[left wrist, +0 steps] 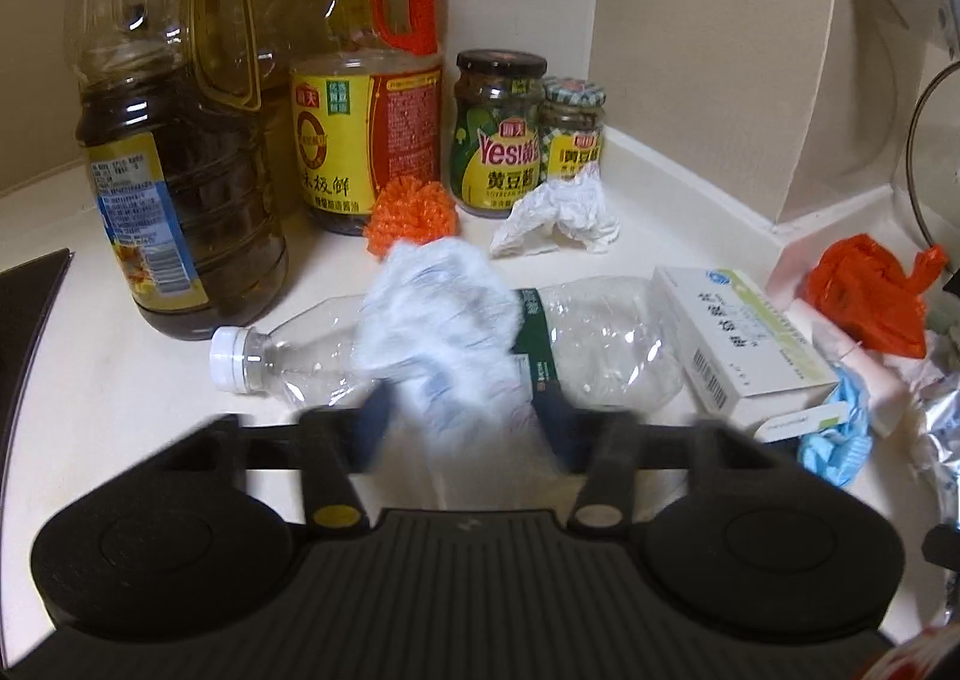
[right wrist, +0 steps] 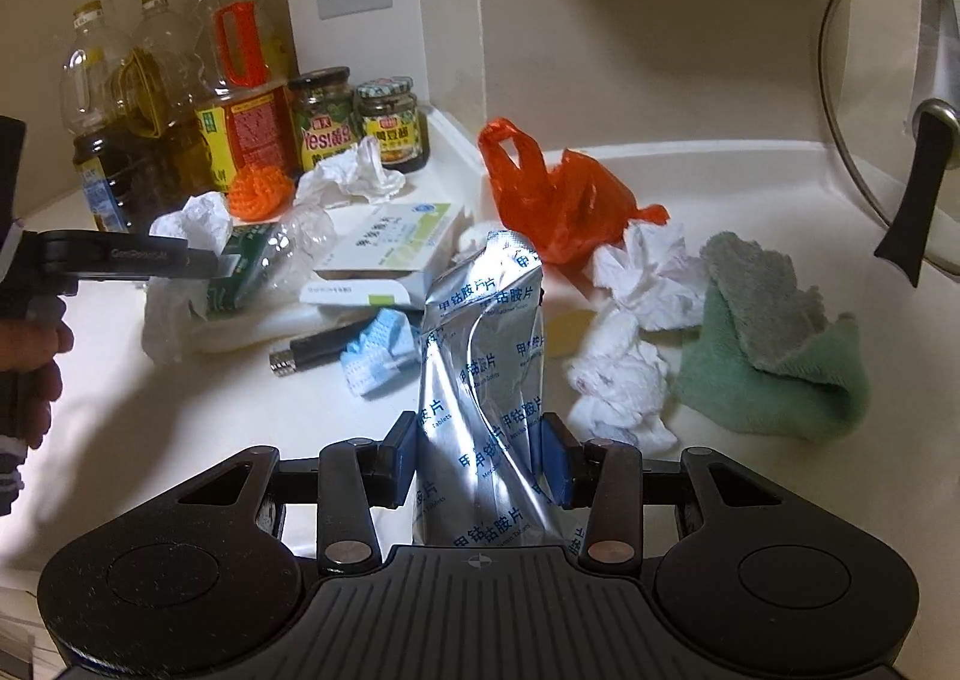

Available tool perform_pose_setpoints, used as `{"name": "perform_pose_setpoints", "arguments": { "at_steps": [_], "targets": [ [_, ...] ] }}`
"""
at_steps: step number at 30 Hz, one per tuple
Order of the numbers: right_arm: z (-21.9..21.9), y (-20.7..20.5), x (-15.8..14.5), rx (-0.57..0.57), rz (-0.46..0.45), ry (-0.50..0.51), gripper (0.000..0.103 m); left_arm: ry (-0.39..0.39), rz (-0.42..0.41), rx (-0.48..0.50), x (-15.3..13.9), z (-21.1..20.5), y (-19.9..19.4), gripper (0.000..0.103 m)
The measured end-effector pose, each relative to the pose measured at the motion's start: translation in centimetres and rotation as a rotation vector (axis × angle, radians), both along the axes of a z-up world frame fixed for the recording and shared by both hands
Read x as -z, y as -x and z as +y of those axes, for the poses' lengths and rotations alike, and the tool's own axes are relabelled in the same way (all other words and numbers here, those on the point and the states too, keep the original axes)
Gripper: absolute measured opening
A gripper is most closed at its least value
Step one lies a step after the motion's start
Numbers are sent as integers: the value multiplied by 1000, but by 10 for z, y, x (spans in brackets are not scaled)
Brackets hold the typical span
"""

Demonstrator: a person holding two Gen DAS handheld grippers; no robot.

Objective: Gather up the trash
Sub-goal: 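Grasp the crumpled tissue with the left gripper while the right gripper grasps the silver foil pouch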

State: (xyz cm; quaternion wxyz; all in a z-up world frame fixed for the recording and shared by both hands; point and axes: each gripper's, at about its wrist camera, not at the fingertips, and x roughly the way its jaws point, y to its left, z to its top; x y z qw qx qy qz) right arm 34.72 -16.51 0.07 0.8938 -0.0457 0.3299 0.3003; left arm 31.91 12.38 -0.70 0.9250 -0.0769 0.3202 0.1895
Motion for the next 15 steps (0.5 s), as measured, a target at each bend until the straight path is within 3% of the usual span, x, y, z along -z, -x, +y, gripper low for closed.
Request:
{"name": "perform_pose_setpoints", "arguments": {
  "at_steps": [1, 3, 15],
  "targets": [
    [-1, 1, 0, 2, -3, 0, 43, -10, -2, -5, 0, 0, 1, 24],
    [-2, 2, -1, 5, -7, -2, 43, -13, -10, -11, -3, 0, 8, 18],
    [-4, 26, -15, -21, -38, -54, 43, 54, -85, 11, -36, -10, 80, 15]
  ]
}}
